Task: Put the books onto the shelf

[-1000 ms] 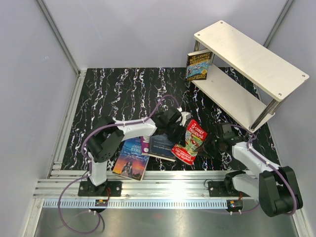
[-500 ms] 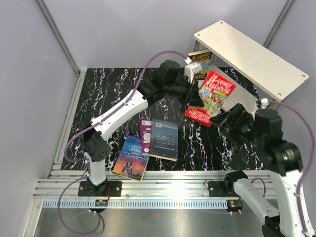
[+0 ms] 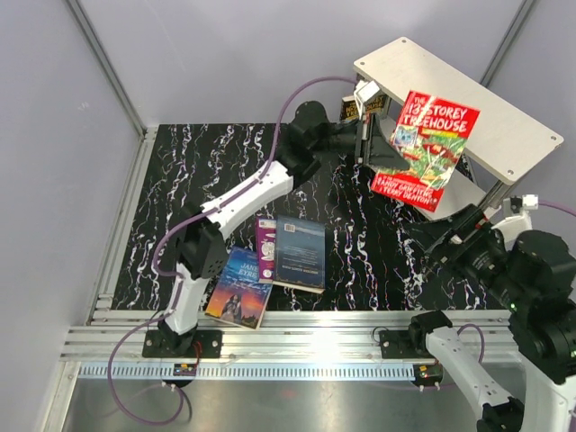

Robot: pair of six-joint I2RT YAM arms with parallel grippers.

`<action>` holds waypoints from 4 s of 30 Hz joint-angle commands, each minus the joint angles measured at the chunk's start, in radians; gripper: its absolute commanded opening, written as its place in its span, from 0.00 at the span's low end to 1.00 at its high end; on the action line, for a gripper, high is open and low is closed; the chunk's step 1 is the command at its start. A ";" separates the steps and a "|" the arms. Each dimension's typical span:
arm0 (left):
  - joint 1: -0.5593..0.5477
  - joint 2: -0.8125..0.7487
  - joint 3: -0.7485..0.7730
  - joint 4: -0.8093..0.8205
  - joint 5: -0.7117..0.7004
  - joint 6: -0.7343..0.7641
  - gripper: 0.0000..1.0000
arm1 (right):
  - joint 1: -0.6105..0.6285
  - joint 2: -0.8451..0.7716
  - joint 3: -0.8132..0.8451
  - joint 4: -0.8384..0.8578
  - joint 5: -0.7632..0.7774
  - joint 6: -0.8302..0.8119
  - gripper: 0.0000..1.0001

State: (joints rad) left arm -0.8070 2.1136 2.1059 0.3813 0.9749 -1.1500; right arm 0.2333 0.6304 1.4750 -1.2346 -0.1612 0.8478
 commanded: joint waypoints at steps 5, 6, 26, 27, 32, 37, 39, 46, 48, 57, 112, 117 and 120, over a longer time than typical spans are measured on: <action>0.000 -0.210 -0.279 0.353 0.068 -0.224 0.00 | 0.000 0.083 0.200 0.043 0.135 -0.130 1.00; 0.000 -0.214 -0.282 0.423 0.068 -0.255 0.00 | -0.002 0.087 0.206 0.032 0.156 -0.147 1.00; -0.126 -0.234 -0.290 0.453 0.054 -0.389 0.00 | 0.001 0.107 0.077 0.308 0.129 -0.128 0.74; -0.132 -0.233 -0.290 0.447 0.050 -0.376 0.00 | -0.002 0.106 0.079 0.311 0.120 -0.115 0.42; -0.136 -0.222 -0.300 0.352 0.008 -0.333 0.03 | 0.001 0.107 0.108 0.293 0.149 -0.101 0.00; -0.132 -0.273 -0.294 -0.015 -0.066 -0.046 0.99 | -0.002 0.173 0.269 0.215 0.282 -0.141 0.00; -0.109 -0.300 -0.284 -0.397 -0.164 0.159 0.99 | -0.002 0.254 0.350 0.192 0.331 -0.162 0.00; 0.002 -0.533 -0.628 -0.496 -0.356 0.188 0.99 | 0.000 0.549 0.773 0.097 0.609 -0.308 0.00; 0.028 -0.567 -0.673 -0.574 -0.375 0.232 0.99 | -0.002 0.638 0.876 0.096 0.678 -0.370 0.00; 0.104 -0.786 -0.911 -0.651 -0.416 0.309 0.99 | -0.451 0.920 1.073 0.005 0.252 -0.438 0.00; 0.233 -0.736 -0.958 -1.013 -0.637 0.628 0.99 | -0.596 0.318 -0.020 0.171 -0.394 -0.165 1.00; 0.235 -0.687 -0.997 -1.024 -0.677 0.650 0.99 | -0.241 0.333 -0.258 0.193 -0.095 -0.152 1.00; 0.235 -0.672 -1.003 -1.026 -0.700 0.657 0.99 | 0.043 0.455 -0.237 0.190 0.125 -0.101 1.00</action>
State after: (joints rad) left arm -0.5777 1.4326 1.1038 -0.6384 0.3260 -0.5308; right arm 0.0860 1.0225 1.2163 -1.1118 -0.2779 0.7006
